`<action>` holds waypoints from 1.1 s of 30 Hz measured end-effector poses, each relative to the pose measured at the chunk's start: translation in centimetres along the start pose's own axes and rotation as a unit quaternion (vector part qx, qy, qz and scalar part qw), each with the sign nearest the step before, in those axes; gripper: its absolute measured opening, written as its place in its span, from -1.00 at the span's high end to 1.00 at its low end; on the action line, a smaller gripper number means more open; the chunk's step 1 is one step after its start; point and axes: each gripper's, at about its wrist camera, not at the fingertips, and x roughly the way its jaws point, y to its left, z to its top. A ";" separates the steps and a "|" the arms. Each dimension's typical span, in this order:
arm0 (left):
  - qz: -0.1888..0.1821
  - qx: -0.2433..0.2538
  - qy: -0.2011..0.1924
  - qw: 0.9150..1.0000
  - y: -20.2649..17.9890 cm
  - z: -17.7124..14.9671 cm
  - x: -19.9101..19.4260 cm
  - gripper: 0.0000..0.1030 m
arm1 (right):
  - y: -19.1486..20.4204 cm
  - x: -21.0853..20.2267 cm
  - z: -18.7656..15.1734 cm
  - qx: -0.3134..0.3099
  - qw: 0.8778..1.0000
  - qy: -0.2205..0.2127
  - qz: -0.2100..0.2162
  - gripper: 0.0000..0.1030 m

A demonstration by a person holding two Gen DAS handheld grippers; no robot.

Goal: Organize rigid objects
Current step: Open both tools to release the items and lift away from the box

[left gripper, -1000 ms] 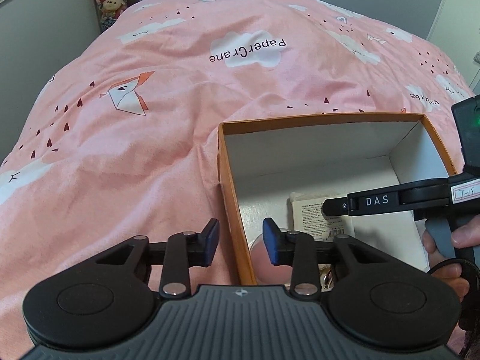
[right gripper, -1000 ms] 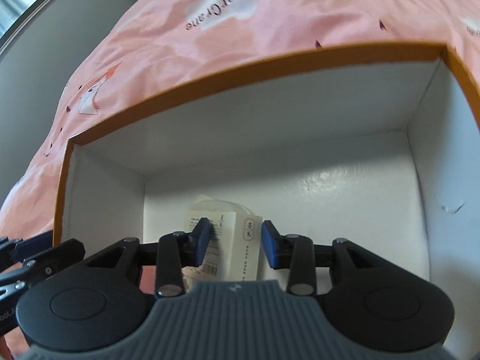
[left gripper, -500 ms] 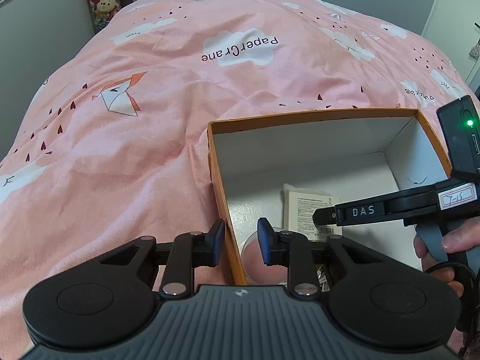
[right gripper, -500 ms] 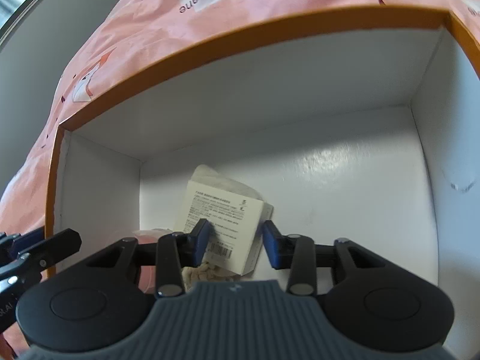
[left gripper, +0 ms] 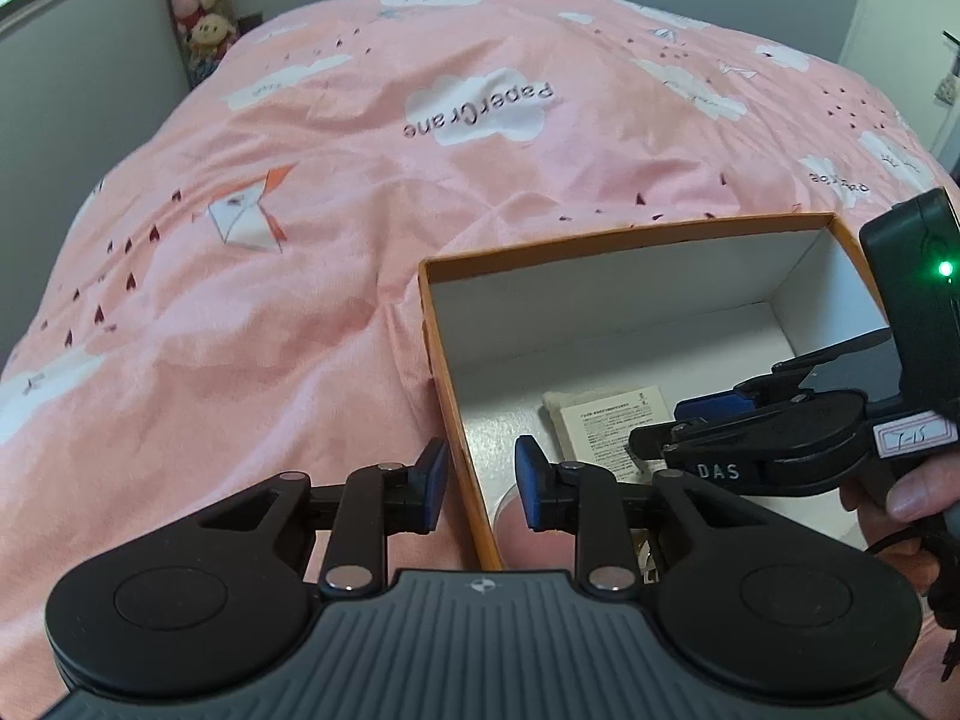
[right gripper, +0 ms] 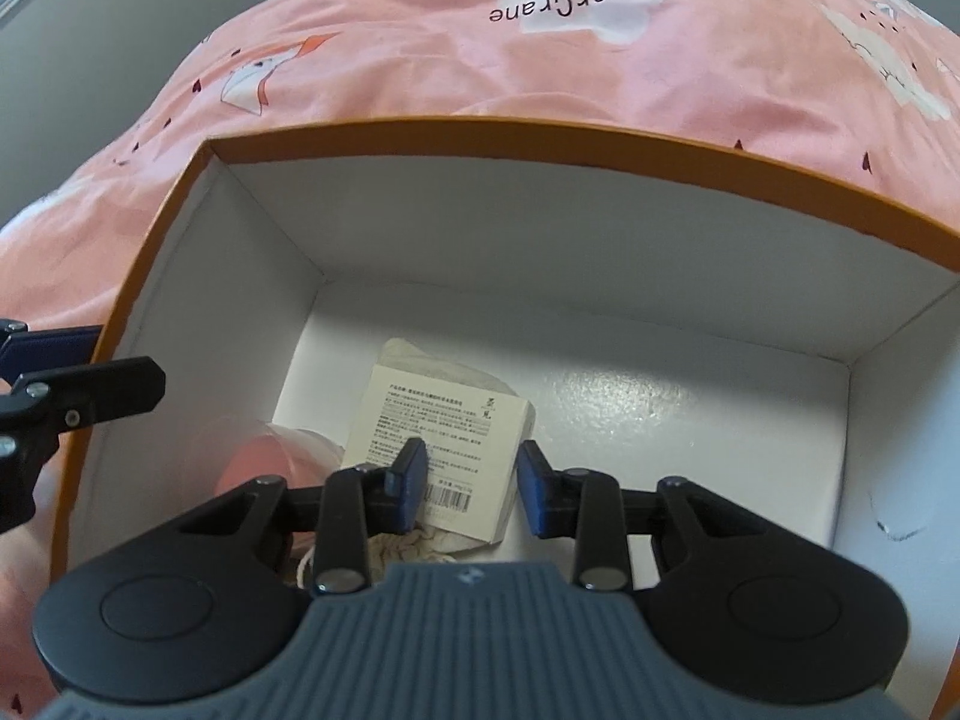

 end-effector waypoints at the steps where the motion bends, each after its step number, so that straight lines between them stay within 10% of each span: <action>1: 0.000 0.005 -0.007 1.000 -0.1 0.0 -0.4 0.40 | -0.1 -0.2 0.0 0.003 1.000 -0.003 0.000 0.36; 16: -0.087 0.026 -0.148 0.985 -1.8 -3.5 -11.0 -0.13 | 0.3 -12.4 -6.3 0.027 0.991 -0.132 0.016 0.17; 33: -0.178 0.031 0.032 0.983 -4.3 -12.9 -7.5 -0.27 | 0.2 -17.1 -20.6 0.113 0.990 -0.087 -0.005 0.08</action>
